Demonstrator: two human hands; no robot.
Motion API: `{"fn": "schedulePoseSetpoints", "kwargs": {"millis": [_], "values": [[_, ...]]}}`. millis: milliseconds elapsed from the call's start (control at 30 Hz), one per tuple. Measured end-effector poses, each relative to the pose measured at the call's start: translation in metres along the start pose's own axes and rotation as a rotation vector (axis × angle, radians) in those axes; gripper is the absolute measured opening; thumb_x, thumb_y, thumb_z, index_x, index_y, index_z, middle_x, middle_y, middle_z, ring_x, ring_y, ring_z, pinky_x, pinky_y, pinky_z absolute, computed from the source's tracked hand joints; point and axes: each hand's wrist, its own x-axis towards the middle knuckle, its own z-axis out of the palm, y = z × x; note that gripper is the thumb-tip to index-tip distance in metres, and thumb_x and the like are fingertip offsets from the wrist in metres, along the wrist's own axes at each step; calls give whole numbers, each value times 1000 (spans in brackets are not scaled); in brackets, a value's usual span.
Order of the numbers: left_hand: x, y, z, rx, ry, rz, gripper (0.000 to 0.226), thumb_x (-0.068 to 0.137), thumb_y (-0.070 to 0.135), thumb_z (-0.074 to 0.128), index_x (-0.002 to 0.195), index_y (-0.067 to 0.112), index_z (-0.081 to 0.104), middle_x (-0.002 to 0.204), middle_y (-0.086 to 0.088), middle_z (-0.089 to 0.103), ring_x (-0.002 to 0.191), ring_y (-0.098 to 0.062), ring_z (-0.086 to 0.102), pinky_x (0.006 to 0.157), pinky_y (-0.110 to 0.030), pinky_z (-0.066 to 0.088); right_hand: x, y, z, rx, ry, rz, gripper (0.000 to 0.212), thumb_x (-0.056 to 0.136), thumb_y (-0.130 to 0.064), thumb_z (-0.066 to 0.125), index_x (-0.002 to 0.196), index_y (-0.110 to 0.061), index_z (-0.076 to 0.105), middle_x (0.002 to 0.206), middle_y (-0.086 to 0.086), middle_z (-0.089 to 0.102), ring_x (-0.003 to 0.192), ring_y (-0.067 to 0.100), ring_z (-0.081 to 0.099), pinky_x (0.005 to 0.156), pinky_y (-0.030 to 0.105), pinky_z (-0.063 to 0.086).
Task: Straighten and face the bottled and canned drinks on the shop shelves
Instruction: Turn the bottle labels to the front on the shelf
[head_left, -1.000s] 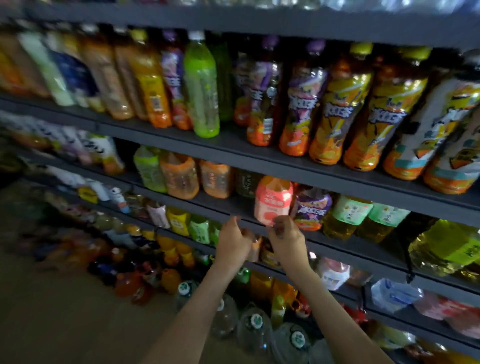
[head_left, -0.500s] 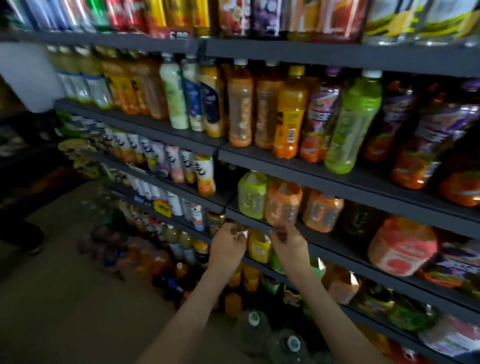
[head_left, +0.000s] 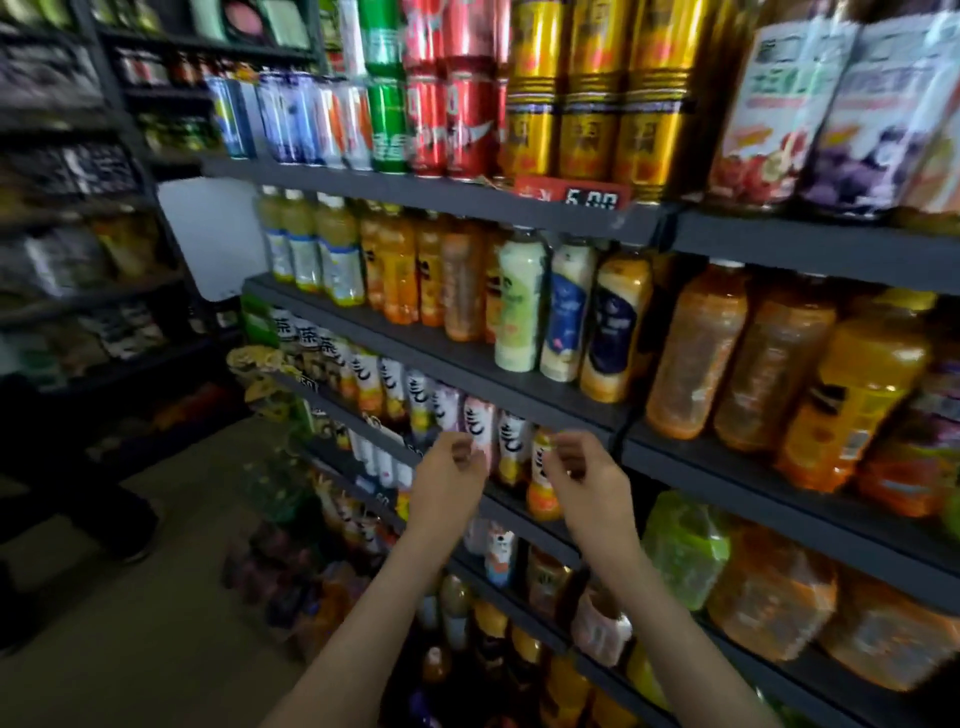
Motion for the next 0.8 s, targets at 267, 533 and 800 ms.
{"fn": "schedulePoseSetpoints", "kwargs": {"millis": [267,533,800], "values": [[140,31,-90,-71,210,142,24,96,25,52,119,19,53,95,14,52,85,-4,50,69,-15,38,128,-90,92,174,-19,-210,15,91,-19,60,105,-23,58,92,-17,59,86,-11,54,70,3,42],[265,15,-197,-113,404,295,18,94,24,54,112,20,54,98,11,59,85,3,55,62,-3,42,233,-168,201,195,12,-374,15,90,-18,61,101,-26,58,95,-14,61,88,-7,57,71,2,41],[430,4,-303,-163,439,489,15,93,18,54,106,25,52,91,22,54,83,7,53,68,-5,39,309,-218,319,179,165,-448,23,86,-15,64,104,-28,57,97,-11,63,90,0,60,79,9,46]]}}
